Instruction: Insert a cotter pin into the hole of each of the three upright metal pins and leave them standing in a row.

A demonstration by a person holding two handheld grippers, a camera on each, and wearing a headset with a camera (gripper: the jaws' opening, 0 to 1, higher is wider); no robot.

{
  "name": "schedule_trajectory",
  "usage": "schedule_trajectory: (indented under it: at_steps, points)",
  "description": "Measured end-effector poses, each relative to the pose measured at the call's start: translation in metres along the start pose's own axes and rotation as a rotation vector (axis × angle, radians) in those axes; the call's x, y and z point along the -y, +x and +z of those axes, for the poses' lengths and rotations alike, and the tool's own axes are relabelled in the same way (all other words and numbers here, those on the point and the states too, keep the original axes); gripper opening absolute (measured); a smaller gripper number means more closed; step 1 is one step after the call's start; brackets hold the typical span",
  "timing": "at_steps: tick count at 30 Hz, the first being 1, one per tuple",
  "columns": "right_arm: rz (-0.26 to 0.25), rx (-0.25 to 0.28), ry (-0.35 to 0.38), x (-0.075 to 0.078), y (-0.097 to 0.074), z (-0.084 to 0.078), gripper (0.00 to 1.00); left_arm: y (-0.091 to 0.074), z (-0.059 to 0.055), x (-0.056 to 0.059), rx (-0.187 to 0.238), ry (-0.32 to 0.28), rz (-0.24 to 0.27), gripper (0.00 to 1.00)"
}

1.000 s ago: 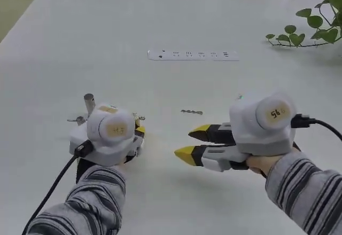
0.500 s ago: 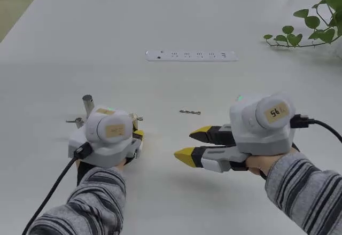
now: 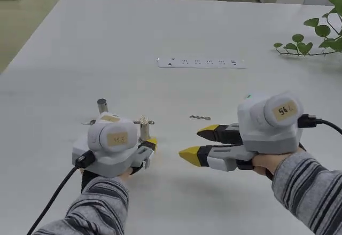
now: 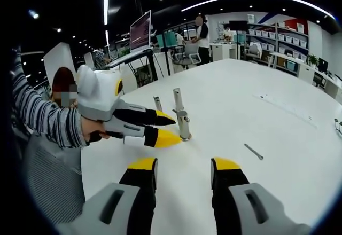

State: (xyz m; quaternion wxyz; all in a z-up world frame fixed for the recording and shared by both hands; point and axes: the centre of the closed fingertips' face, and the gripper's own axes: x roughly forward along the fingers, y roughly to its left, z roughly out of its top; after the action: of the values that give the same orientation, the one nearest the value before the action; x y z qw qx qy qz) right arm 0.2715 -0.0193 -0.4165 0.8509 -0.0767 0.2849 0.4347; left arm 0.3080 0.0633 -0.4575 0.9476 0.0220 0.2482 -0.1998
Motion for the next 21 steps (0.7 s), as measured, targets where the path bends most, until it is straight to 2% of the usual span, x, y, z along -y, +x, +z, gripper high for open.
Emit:
schedule_trajectory:
  at_steps: [5, 8, 15, 18, 21]
  points:
    - [0.012, 0.015, -0.004, 0.0, 0.006, 0.019, 0.4, -0.018, 0.005, 0.0, 0.019, -0.013, -0.023, 0.37]
    - [0.027, 0.025, 0.01, 0.0, 0.01, 0.03, 0.4, -0.027, 0.001, -0.003, -0.001, -0.018, -0.031, 0.42]
    - [0.054, 0.03, -0.016, -0.004, 0.021, 0.052, 0.39, -0.051, 0.001, -0.008, 0.019, -0.012, -0.061, 0.55]
    - [0.063, 0.029, -0.028, -0.004, 0.028, 0.058, 0.39, -0.061, 0.0, -0.011, 0.029, -0.023, -0.07, 0.6]
    - [0.072, 0.022, -0.036, -0.006, 0.036, 0.062, 0.39, -0.068, -0.001, -0.012, 0.029, -0.001, -0.074, 0.67]
